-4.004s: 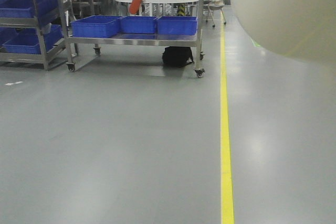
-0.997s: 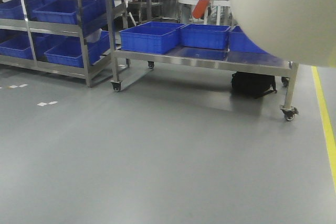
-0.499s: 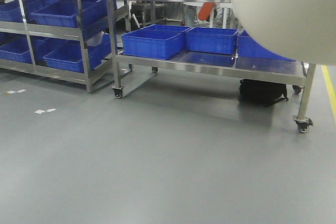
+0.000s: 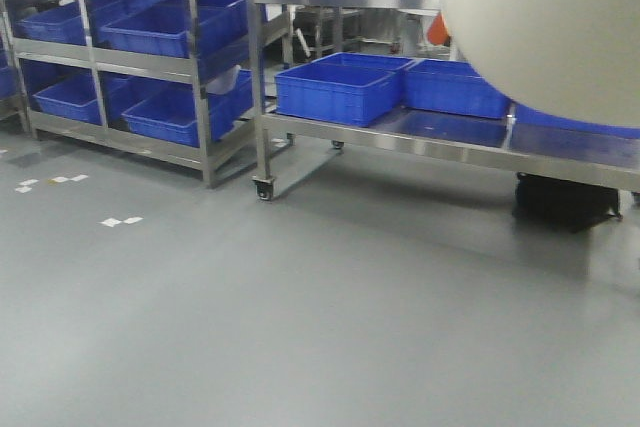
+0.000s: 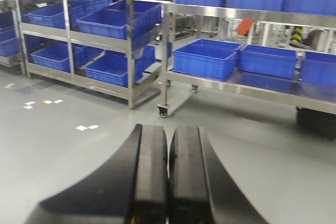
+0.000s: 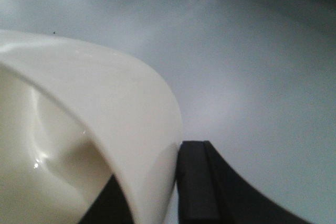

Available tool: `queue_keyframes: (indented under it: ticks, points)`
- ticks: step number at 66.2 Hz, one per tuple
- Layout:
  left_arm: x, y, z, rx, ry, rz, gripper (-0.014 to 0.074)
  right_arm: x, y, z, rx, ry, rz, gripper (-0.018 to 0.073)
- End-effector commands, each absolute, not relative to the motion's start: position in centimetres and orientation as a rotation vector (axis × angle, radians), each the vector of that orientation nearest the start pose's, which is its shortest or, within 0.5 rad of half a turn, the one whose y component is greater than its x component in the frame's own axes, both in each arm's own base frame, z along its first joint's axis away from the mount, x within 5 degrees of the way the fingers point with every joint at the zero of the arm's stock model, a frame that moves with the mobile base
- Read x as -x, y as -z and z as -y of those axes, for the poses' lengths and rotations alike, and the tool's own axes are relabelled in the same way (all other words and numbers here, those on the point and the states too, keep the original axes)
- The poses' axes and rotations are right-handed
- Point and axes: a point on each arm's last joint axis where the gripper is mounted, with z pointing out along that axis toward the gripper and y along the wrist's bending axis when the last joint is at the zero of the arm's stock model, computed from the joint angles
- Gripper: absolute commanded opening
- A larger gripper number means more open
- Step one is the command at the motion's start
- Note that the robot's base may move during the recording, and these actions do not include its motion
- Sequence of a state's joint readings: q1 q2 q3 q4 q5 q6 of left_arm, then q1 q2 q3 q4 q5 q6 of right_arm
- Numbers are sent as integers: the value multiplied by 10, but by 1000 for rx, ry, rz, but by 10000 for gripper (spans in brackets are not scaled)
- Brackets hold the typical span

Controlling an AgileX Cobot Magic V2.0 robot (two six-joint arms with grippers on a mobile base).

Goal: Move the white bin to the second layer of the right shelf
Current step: 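Turn the base past the blue-crate racks carrying the bin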

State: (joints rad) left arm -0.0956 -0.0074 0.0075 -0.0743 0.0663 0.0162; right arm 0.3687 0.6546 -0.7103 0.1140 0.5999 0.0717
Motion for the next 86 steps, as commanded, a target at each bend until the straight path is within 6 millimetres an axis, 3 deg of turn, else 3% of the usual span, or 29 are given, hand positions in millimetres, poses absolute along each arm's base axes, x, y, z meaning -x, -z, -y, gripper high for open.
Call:
queue_keyframes:
  ticks: [1, 86]
  points:
    - [-57, -200, 6, -25, 134, -1500, 85, -117, -361, -51, 225, -421, -1908, 53]
    - [-57, -200, 6, -25, 134, -1500, 85, -118, -361, -51, 225, -421, -1910, 53]
